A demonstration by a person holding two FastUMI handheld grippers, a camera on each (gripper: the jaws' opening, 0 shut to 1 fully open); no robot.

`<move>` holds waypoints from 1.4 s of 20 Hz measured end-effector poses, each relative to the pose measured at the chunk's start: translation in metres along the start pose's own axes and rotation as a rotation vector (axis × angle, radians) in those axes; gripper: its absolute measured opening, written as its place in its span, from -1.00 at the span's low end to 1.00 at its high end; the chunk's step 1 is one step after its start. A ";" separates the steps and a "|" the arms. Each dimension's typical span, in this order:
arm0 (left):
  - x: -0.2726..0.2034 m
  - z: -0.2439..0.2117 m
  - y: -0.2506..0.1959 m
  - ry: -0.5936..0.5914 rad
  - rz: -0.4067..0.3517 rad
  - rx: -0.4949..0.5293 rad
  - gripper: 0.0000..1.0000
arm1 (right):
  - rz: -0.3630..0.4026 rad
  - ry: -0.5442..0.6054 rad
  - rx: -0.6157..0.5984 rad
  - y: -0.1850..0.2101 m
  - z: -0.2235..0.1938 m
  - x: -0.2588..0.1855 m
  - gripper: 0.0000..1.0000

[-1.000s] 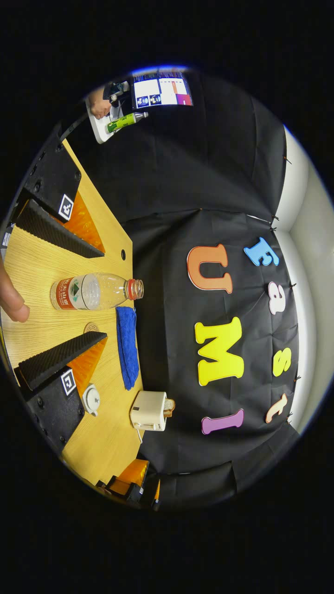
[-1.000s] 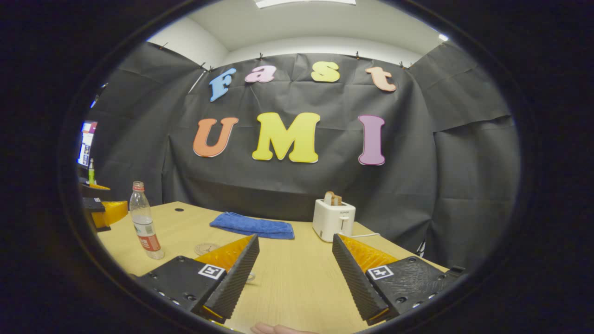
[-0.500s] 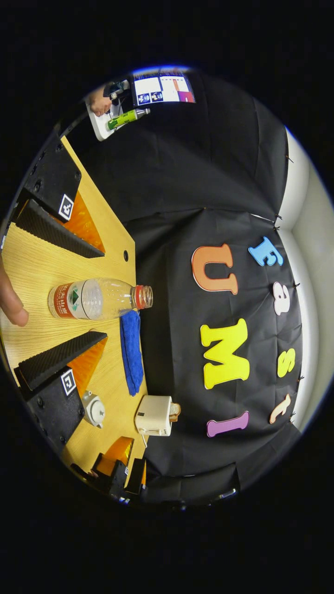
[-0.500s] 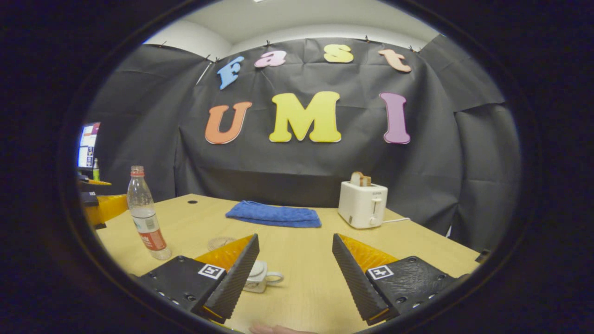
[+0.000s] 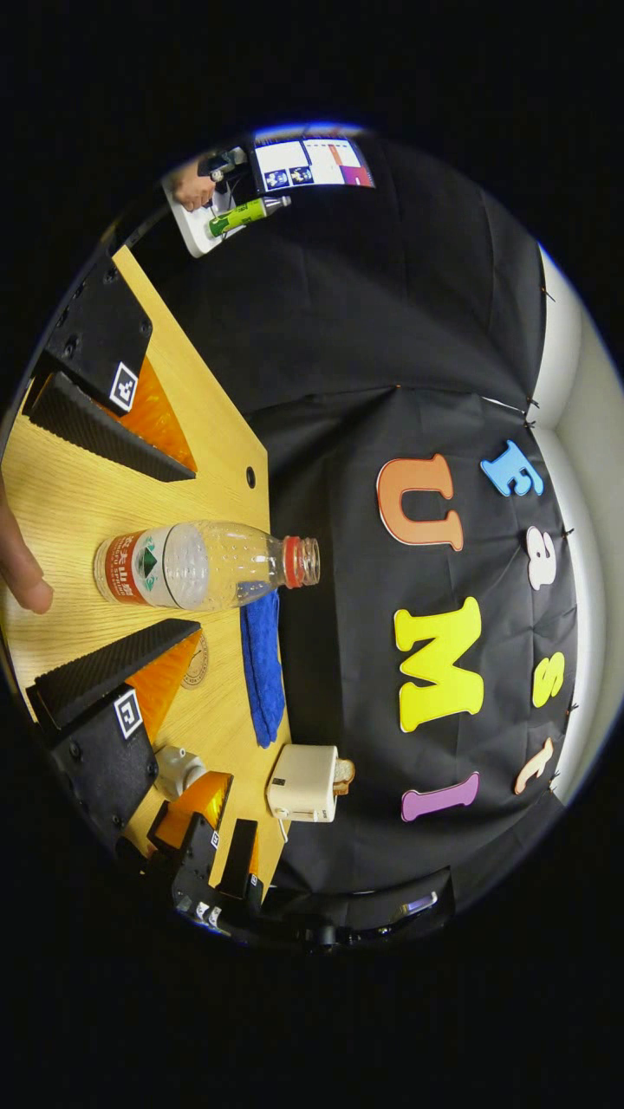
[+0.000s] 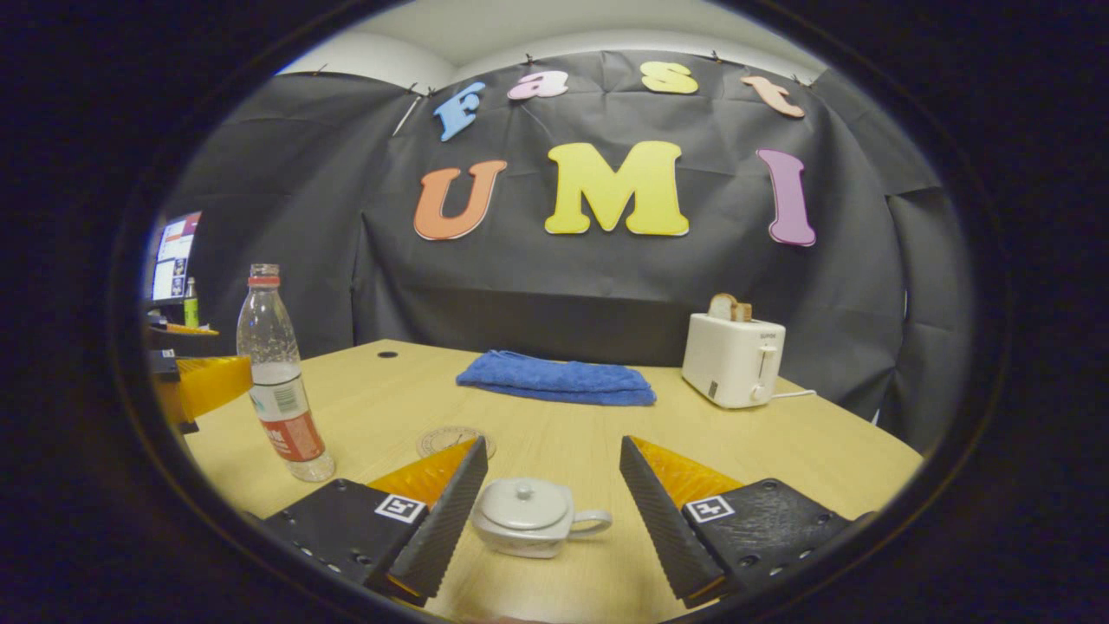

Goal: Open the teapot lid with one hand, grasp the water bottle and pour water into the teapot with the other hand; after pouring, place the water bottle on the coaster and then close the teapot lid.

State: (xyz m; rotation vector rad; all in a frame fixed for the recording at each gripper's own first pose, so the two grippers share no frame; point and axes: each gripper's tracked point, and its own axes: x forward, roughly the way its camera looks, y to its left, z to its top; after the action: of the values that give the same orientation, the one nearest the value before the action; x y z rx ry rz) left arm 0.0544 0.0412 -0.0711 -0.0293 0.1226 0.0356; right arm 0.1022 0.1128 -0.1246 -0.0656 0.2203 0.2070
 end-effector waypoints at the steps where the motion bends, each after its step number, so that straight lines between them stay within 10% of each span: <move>1: 0.001 -0.002 0.000 0.005 0.000 -0.002 0.99 | 0.001 0.007 0.002 0.002 -0.002 0.002 0.83; 16: 0.005 -0.013 -0.007 0.029 -0.019 0.003 1.00 | 0.041 0.023 0.004 0.012 -0.017 0.011 -0.94; 28: 0.012 -0.022 -0.012 0.060 -0.048 -0.049 1.00 | 0.033 -0.065 -0.041 0.008 0.008 -0.004 -1.00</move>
State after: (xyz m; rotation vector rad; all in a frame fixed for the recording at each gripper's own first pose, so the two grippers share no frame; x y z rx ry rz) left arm 0.0639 0.0289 -0.0938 -0.0827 0.1814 -0.0102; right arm 0.0982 0.1206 -0.1167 -0.0960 0.1527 0.2458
